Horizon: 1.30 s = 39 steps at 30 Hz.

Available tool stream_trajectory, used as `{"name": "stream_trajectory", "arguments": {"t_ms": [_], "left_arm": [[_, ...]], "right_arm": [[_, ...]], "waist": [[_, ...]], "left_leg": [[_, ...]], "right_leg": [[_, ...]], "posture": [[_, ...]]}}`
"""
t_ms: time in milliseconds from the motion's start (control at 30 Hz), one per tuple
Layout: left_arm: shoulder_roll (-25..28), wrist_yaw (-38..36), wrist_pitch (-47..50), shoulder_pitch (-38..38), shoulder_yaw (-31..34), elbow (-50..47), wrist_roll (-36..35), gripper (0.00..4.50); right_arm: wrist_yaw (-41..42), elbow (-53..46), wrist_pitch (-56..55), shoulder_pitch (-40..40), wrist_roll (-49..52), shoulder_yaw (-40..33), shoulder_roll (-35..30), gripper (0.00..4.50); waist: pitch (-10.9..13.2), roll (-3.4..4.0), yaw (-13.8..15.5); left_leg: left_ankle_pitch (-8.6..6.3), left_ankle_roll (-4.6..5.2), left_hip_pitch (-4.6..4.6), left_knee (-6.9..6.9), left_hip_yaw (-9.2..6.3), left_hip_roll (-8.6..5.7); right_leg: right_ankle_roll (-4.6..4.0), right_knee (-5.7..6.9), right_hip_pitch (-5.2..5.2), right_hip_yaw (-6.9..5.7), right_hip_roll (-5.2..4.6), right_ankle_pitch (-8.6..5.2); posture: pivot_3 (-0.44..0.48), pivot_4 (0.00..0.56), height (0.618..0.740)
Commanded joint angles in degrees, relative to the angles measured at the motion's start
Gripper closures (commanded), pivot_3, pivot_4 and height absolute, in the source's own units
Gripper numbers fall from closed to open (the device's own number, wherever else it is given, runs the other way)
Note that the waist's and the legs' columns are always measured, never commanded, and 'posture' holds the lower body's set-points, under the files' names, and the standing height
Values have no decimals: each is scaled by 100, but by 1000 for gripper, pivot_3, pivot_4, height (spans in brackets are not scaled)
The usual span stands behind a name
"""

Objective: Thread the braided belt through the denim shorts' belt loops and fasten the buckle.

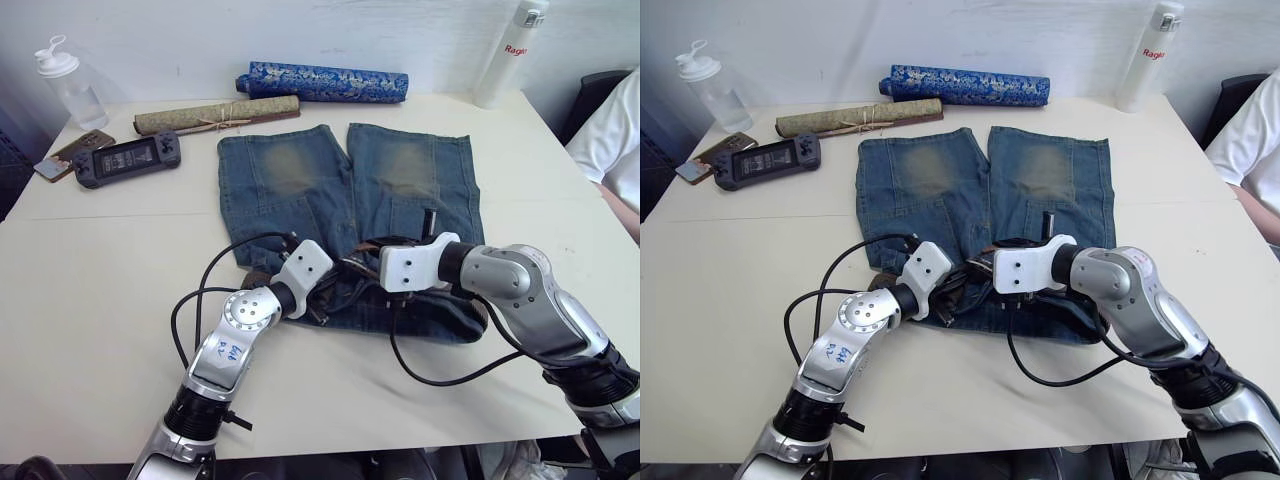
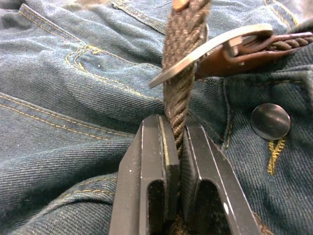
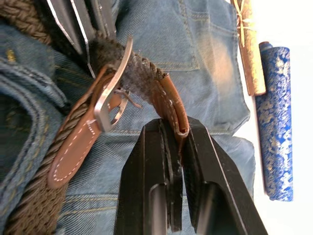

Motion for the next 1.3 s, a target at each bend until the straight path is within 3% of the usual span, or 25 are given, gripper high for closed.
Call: {"name": "stream_trajectory", "arguments": {"t_ms": [33,200,300,433,533,633,733,867,1100,1233,1300], "left_arm": [[-70,-103,-64,6,-160,9,-93,3621],[108,-261,-47,-10,-198,-182,-78,1810],[329,-485,33,147,119,-600,-399,1810],[1144,-1326,85,563,929,-1470,-1221,1810],[1842,-2330,770,837,2134,-1769,-2856,1810],[2592,-3085,1207,829,2765,-1230,-3633,1810],[2768,-3148,1069,341,2882,-264,-3650,1810],[2439,-2930,639,-501,2574,923,-3301,1810],[2079,-2990,-597,-1208,1966,2396,-2504,1810],[2007,-3131,-1167,-1382,1813,2911,-2264,2964],[2057,-3492,-1343,-1368,1727,2919,-2304,4017]], "right_arm": [[6,-328,72,83,-85,-86,125,4500],[-35,-463,351,212,-140,-180,321,4500],[-75,-535,463,258,-144,-225,371,4500],[-75,-645,509,329,58,-444,434,4500],[16,-583,207,345,335,-698,321,4500],[86,-444,-140,324,578,-923,246,4500],[145,-343,-546,314,768,-1066,205,4500],[228,-352,-811,327,1033,-1138,242,4500],[238,-346,-904,371,1067,-1193,196,4500],[224,-371,-874,404,1084,-1246,174,4500],[219,-380,-854,440,1068,-1263,153,4500]], "waist": [[0,0,2],[0,0,-4],[0,0,-13],[1,-1,-94],[4,3,-155],[5,3,-155],[5,4,-130],[20,-22,-130],[30,-39,-217],[30,-40,-220],[30,-40,-215]], "left_leg": [[0,0,0,0,0,0],[0,0,-2,0,2,0],[0,0,-2,-1,2,0],[0,-1,-8,-4,8,2],[1,-3,-13,-5,10,4],[1,-3,-13,-3,8,5],[0,-1,-12,-4,10,4],[0,-1,-18,2,8,4],[1,-2,-20,0,27,4],[1,-2,-19,0,28,4],[1,-2,-19,0,28,4]], "right_leg": [[0,0,0,0,0,0],[0,-3,-2,1,0,0],[0,-3,-2,1,0,0],[-4,3,-23,10,1,-2],[-11,14,-36,12,1,-6],[-13,15,-35,9,1,-7],[-13,15,-34,10,1,-7],[-9,19,-36,8,1,-5],[-5,19,-52,22,1,-3],[-5,22,-53,24,1,-3],[-5,22,-52,24,1,-3]], "posture": [[0,150,645],[0,150,645],[0,150,645],[0,150,645],[0,150,645],[0,150,645],[0,150,645],[0,150,645],[0,150,645],[0,150,645],[0,150,645]]}}
